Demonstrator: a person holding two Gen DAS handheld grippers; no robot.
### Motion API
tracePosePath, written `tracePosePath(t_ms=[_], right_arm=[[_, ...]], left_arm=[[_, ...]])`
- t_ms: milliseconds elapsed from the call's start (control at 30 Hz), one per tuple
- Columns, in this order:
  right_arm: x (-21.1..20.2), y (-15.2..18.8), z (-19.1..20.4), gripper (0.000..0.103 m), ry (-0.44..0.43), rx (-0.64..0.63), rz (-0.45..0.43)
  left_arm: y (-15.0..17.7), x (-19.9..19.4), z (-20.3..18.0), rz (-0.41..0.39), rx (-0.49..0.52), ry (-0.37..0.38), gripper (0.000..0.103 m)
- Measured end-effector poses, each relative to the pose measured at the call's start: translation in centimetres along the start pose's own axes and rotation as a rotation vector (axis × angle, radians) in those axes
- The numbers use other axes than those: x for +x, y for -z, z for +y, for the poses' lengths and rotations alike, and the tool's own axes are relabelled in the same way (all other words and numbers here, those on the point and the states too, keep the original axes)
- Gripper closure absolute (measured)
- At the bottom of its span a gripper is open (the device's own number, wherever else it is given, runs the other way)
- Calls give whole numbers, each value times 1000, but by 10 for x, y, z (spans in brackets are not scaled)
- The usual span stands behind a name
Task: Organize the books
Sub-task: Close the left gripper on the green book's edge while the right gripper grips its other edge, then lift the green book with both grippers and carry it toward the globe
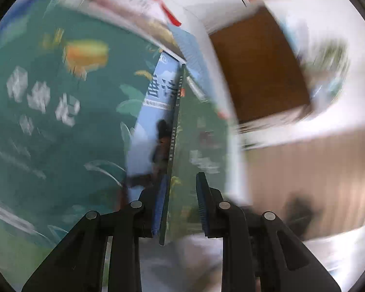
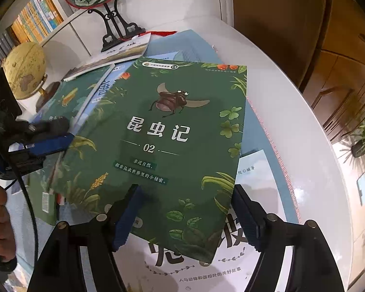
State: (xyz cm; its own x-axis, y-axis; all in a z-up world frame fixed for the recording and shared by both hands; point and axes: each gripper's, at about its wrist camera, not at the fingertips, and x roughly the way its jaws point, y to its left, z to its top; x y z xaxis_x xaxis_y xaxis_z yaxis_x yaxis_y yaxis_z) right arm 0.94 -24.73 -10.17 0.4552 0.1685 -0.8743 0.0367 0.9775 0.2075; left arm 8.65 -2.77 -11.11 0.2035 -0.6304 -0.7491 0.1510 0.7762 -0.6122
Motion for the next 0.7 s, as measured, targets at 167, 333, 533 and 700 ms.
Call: tracePosePath(t_ms=[167,333,533,700], right_arm=[[-6,0,-10,29,15,46,-14],[-21,-1,-21,29,-41,84,-39],[-36,-6,27,29,-96,-56,-61],[-14,-6,69,29,-154,-103,-26]], left_arm=[[12,13,-28,-6,143,-80,82],[2,7,-6,42,8,136,82],[24,-27,-10,8,35,156,82],[36,-74,10,-89,10,107,82]])
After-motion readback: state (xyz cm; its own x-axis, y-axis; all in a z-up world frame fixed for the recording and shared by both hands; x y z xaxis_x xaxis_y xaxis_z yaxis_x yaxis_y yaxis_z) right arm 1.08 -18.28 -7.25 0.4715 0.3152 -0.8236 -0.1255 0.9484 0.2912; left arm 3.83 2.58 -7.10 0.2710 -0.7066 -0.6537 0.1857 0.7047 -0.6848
